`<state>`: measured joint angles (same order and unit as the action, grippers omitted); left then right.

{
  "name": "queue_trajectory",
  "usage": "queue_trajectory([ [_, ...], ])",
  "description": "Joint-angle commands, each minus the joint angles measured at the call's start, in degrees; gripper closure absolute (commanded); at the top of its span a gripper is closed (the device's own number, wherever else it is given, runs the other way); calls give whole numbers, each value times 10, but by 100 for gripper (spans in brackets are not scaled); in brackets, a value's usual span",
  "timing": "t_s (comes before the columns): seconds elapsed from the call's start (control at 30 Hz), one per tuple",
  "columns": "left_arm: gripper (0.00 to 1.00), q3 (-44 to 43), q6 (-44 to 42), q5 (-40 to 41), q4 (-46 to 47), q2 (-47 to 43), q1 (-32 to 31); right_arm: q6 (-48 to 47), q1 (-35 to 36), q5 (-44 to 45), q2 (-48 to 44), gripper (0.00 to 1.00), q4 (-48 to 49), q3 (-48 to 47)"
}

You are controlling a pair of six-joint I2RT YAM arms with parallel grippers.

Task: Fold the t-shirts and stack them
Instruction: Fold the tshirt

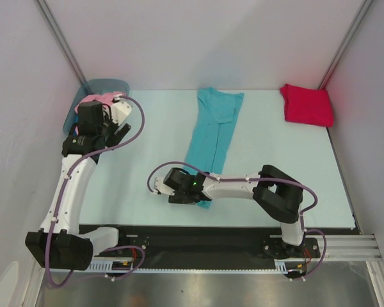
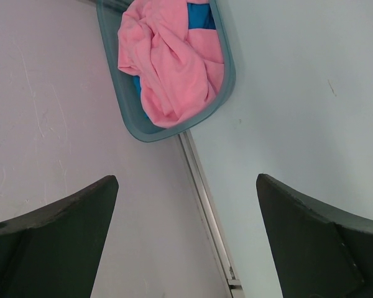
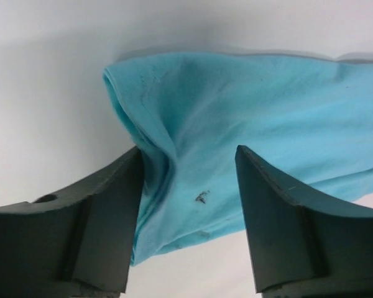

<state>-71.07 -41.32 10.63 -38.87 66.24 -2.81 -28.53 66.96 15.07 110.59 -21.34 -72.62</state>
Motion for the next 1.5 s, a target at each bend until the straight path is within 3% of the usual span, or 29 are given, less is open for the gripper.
queue_trajectory([
  [0.0,0,-26,-17,10,9,4,4,12,-5,-6,5,37,-33,20],
  [0.17,0,-39,-31,14,13,17,5,19,-7,-33,5,39,-76,-5],
  [0.37,0,-61,-53,18,22,34,5,18,-8,-101,-19,36,-177,-33],
  [0.57,0,-97,-40,13,22,55,4,16,-10,-98,-30,37,-179,-18],
  [0.77,0,-107,-40,14,22,62,5,17,-16,-101,-22,44,-155,-2],
  [0.93,0,-94,-11,5,20,55,4,20,-19,-92,-10,60,-132,9],
  [1.0,0,-77,11,-8,17,45,4,22,-20,-80,-5,75,-119,11],
  [1.07,0,-59,20,-15,17,37,3,22,-21,-72,0,78,-113,11],
  [1.17,0,-29,34,-22,18,24,3,22,-21,-58,2,100,-104,7],
  [1.47,0,1,55,-59,8,18,3,-1,-22,-28,-26,100,-126,-38],
])
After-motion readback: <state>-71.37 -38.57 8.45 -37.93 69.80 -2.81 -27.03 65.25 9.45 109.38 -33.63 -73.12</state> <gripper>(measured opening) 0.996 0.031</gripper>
